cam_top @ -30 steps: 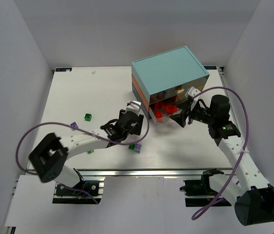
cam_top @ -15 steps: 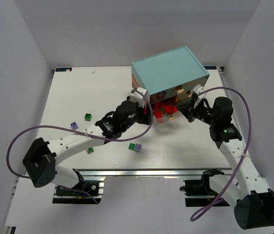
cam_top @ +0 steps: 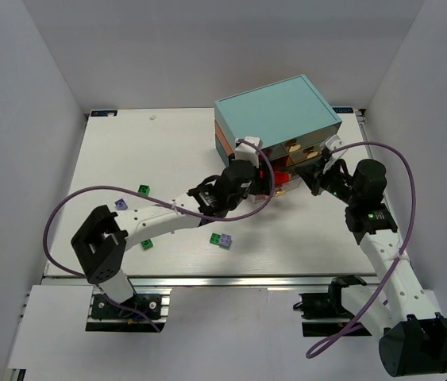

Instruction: Sort the legos into containers by color

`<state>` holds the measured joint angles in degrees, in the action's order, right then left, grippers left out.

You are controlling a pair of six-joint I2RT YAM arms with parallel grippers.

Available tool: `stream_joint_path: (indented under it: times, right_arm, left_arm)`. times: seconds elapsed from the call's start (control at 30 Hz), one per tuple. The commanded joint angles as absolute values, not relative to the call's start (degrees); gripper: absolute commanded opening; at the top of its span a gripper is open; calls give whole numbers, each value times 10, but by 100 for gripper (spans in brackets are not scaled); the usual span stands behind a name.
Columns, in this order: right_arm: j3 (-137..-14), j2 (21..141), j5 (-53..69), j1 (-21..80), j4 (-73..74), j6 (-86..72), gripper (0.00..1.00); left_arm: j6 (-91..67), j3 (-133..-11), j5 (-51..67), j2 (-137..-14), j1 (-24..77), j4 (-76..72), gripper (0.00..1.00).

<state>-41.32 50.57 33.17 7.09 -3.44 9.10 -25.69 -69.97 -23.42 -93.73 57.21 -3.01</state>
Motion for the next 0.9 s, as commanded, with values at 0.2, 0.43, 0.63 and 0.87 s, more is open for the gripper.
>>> stream_joint_path:
  times: [0.2,0.43,0.63,0.87]
  right_arm:
    - [-406,491,342,58,-65,80,0]
    - [-404,492,352,48,-64,79,0]
    - [-405,497,359,47,-62,80,9]
    - [-406,514,374,44,-59,83,13]
  left_arm:
    - [-284,-802,-345,-1006,592,-18,62]
    - [-279,-814,-356,-1008,592,-9,69]
    - [-271,-802,-350,-983,592,-7,75]
    - [-258,-796,-333,-947,592,20,86]
